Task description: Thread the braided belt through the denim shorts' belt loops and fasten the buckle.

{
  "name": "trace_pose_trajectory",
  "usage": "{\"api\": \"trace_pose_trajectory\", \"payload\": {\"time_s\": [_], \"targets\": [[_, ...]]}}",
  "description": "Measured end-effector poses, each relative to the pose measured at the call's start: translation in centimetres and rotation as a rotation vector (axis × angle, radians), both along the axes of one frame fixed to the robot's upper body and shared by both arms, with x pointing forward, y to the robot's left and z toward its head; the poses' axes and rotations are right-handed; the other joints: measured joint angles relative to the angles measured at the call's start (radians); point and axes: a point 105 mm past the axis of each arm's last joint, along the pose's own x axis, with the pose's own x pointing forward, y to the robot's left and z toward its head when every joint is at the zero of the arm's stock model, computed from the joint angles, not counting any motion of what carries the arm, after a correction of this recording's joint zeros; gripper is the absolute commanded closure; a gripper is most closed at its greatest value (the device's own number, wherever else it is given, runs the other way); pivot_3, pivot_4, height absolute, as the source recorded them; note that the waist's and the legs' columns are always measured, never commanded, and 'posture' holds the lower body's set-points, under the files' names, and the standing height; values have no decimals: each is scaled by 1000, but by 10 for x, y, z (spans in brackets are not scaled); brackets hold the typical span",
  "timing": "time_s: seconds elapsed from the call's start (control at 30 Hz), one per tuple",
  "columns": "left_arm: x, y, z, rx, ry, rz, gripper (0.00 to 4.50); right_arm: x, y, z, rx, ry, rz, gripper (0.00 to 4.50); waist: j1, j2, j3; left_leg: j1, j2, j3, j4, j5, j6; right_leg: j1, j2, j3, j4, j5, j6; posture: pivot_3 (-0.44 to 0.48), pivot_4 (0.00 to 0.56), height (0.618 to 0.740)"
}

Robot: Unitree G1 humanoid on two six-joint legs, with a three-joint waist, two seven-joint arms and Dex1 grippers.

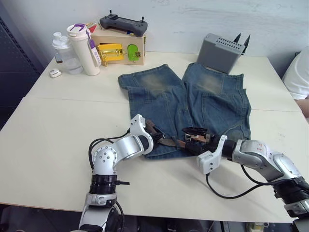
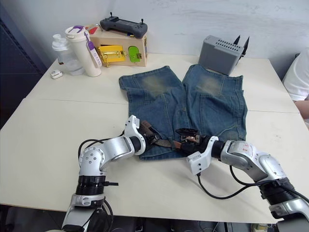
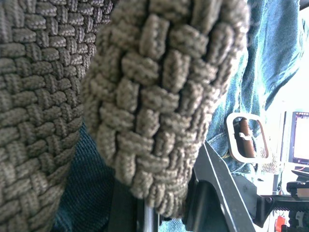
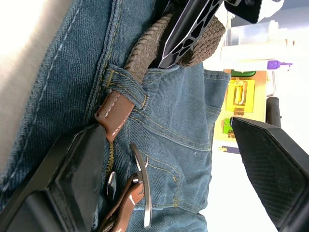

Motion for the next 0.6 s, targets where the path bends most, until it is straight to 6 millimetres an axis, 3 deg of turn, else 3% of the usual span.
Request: {"api": "trace_pose_trajectory", "payload": {"time_s": [0.6], "targets": [[-1,0,-1,-69,37,33,4500,-1,-4,-7,30,-5,16,91,0,-3,-2,0,0,0,-1,0,0,1,0,0,-2,0,0,0,150,735]]}}
